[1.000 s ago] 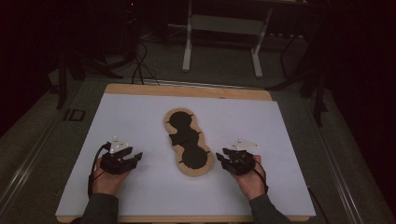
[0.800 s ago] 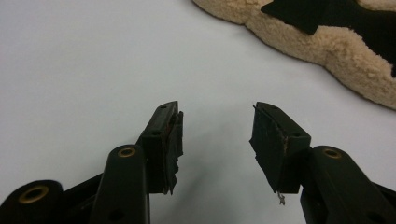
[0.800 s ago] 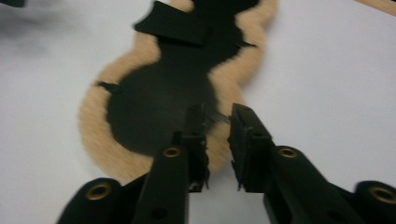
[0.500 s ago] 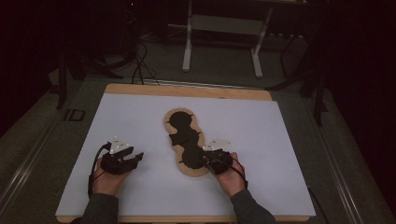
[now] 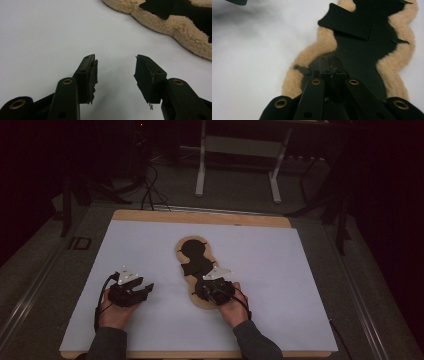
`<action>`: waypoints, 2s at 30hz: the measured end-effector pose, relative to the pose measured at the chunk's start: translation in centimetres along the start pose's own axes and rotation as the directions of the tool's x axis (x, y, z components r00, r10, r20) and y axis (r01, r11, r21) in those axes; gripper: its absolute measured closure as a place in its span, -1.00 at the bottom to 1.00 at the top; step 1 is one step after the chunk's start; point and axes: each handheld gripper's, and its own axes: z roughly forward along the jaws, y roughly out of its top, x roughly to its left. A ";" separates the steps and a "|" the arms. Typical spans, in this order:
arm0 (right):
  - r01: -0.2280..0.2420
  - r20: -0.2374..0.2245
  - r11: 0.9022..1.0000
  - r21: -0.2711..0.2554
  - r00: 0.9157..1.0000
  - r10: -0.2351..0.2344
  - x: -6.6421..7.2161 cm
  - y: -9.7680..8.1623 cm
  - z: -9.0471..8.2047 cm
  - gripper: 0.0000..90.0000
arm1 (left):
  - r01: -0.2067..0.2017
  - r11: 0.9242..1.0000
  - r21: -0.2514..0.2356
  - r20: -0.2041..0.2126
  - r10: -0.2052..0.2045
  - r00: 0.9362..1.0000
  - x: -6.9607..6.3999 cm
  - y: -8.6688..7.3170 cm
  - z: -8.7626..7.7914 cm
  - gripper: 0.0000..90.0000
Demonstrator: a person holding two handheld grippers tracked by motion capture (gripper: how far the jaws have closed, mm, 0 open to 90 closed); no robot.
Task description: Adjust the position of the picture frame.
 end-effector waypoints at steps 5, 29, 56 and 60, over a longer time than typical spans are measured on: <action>0.011 0.000 1.000 0.001 1.000 -0.011 0.7 0.8 0.9 1.00 | 0.000 1.000 -0.002 0.002 0.000 1.000 0.0 0.0 0.0 0.15; 0.033 0.042 0.997 0.063 0.998 -0.036 3.2 2.7 4.9 1.00 | 0.000 1.000 -0.007 0.003 0.000 1.000 0.1 0.1 -0.1 0.14; 0.100 0.080 0.987 0.127 0.991 -0.110 3.7 3.1 4.2 1.00 | 0.011 1.000 0.023 -0.004 -0.011 1.000 0.3 -0.1 0.1 0.13; 0.081 0.081 0.988 0.133 0.992 -0.092 3.7 3.2 4.8 1.00 | 0.012 1.000 0.026 -0.008 -0.012 1.000 0.3 -0.1 0.2 0.14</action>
